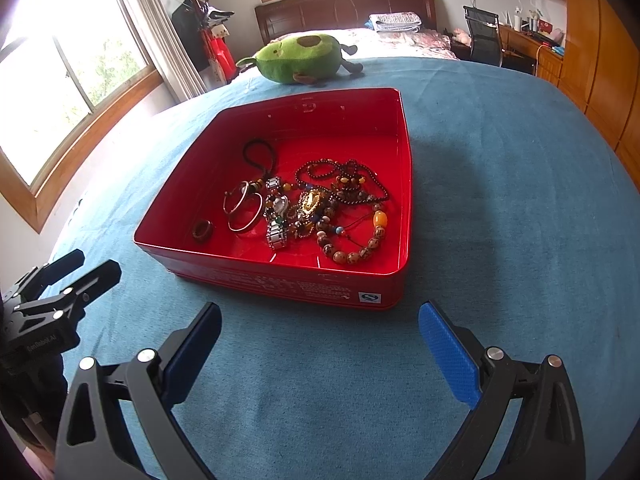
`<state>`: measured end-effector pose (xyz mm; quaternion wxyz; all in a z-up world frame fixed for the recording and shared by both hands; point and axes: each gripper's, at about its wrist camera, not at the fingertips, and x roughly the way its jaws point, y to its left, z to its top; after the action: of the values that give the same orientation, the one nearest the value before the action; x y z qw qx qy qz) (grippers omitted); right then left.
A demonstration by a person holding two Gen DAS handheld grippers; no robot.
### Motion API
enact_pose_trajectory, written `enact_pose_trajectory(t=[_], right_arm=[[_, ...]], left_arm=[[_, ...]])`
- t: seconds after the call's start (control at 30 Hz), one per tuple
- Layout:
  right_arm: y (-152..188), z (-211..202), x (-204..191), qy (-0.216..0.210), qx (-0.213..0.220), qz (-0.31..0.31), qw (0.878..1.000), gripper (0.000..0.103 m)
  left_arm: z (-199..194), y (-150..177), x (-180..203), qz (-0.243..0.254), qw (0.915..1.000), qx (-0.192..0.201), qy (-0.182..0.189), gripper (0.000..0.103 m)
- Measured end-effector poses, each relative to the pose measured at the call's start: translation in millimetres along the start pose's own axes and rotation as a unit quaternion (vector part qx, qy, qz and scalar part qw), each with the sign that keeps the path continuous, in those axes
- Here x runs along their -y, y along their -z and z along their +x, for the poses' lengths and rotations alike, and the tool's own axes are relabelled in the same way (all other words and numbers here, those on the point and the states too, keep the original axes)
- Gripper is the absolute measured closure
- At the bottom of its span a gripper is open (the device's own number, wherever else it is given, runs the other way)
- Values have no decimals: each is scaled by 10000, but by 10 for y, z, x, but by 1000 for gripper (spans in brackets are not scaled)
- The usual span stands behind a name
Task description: Organize jewelry
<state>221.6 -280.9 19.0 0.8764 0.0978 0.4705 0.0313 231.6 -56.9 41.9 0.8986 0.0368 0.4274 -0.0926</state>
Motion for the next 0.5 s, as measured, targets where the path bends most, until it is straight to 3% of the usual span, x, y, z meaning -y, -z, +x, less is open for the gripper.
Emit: enact_pose_trajectory(t=[0.5], right_arm=[[-2, 25, 22, 15, -13, 11, 10000, 4]], left_arm=[[10, -18, 2, -10, 10000, -15, 20, 5]])
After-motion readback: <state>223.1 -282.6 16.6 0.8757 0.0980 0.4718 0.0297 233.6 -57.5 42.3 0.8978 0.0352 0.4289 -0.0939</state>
